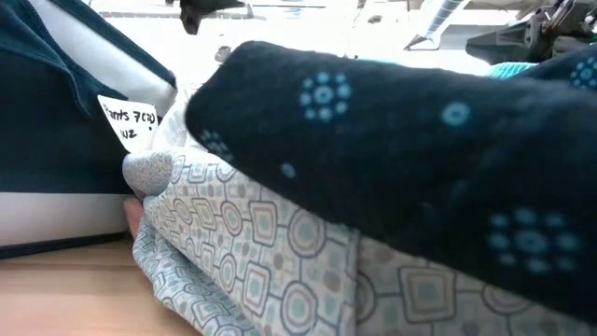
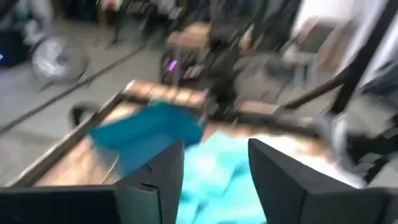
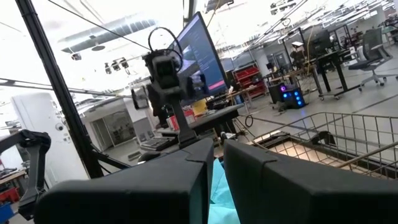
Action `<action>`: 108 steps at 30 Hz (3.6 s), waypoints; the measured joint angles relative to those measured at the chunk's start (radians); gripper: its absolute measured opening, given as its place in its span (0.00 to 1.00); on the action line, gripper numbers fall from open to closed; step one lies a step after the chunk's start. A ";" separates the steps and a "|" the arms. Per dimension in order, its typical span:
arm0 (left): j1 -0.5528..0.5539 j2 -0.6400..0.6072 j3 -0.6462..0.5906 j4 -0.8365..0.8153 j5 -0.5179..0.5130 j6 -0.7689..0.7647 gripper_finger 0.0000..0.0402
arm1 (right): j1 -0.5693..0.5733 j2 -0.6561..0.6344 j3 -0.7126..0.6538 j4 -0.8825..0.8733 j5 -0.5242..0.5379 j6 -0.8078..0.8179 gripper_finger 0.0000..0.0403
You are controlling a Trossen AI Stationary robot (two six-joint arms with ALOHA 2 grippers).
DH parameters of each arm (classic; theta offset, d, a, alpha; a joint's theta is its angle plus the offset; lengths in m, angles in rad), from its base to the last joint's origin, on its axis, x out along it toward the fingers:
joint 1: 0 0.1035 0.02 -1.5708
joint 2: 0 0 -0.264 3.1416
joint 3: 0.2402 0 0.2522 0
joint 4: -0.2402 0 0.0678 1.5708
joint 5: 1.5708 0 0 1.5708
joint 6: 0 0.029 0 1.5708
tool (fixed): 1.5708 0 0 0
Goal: Pick & Place Cloths
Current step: Put the blue shorts into the gold basket
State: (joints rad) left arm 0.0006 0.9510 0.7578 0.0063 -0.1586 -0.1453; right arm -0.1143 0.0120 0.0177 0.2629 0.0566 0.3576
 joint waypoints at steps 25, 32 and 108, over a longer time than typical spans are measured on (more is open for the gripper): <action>-0.006 0.363 0.000 -0.051 -0.222 0.028 0.46 | 0.001 0.000 0.001 -0.025 -0.003 0.002 0.09; -0.006 0.424 0.000 -0.056 -0.243 0.021 0.46 | 0.001 0.000 0.001 -0.024 -0.003 0.001 0.09; 0.484 0.426 0.308 0.097 -0.043 0.453 0.00 | 0.000 0.000 0.001 -0.053 0.027 0.021 0.09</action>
State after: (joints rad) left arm 0.4846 1.3775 1.0660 0.1034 -0.2011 0.3077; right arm -0.1139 0.0120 0.0189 0.2100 0.0841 0.3786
